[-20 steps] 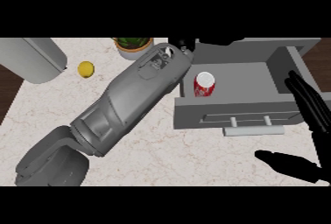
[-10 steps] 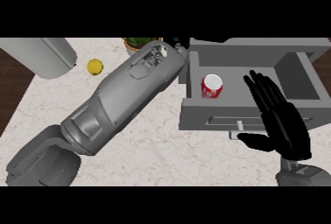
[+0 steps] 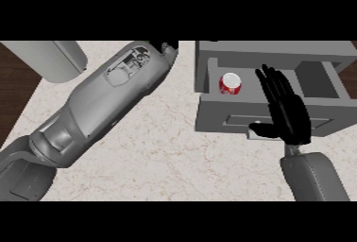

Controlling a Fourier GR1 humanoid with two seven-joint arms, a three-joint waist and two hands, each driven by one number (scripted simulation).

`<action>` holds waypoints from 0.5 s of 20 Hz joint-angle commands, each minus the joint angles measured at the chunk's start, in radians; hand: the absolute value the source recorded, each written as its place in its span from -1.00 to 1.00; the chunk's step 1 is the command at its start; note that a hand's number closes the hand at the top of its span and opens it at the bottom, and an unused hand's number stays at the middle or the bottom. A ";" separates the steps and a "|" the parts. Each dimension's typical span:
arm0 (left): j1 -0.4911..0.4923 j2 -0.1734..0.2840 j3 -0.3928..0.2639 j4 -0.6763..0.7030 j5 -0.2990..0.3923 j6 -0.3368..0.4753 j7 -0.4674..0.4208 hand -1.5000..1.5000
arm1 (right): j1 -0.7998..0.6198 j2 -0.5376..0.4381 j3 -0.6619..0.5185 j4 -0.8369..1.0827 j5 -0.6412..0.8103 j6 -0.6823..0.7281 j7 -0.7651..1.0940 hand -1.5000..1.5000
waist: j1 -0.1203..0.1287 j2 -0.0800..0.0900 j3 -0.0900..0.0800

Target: Pick up the can, place it into the drawer and close the drawer

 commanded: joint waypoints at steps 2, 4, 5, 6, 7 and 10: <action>0.064 0.097 0.005 -0.121 -0.008 -0.037 0.044 -1.00 | -0.040 0.025 -0.027 0.230 0.057 -0.100 -0.001 -1.00 | 0.017 0.014 0.015; 0.049 0.140 -0.009 -0.153 -0.020 -0.037 0.105 -1.00 | -0.067 0.046 -0.038 0.277 0.070 -0.161 -0.007 -1.00 | 0.025 0.012 0.016; 0.059 0.086 -0.031 -0.180 -0.032 0.012 0.116 -1.00 | -0.101 0.008 -0.064 0.316 0.054 -0.140 -0.031 -1.00 | 0.025 0.013 0.016; 0.096 0.142 -0.009 -0.184 -0.026 -0.025 0.087 -1.00 | -0.106 0.031 -0.054 0.333 0.089 -0.166 -0.003 -1.00 | 0.024 0.016 0.016; 0.092 0.149 -0.020 -0.221 -0.026 -0.022 0.131 -1.00 | -0.138 0.010 -0.074 0.352 0.082 -0.153 -0.007 -1.00 | 0.028 0.013 0.016; 0.120 0.167 -0.024 -0.247 -0.039 -0.027 0.144 -1.00 | -0.212 0.044 -0.071 0.435 0.129 -0.200 0.019 -1.00 | 0.024 0.018 0.016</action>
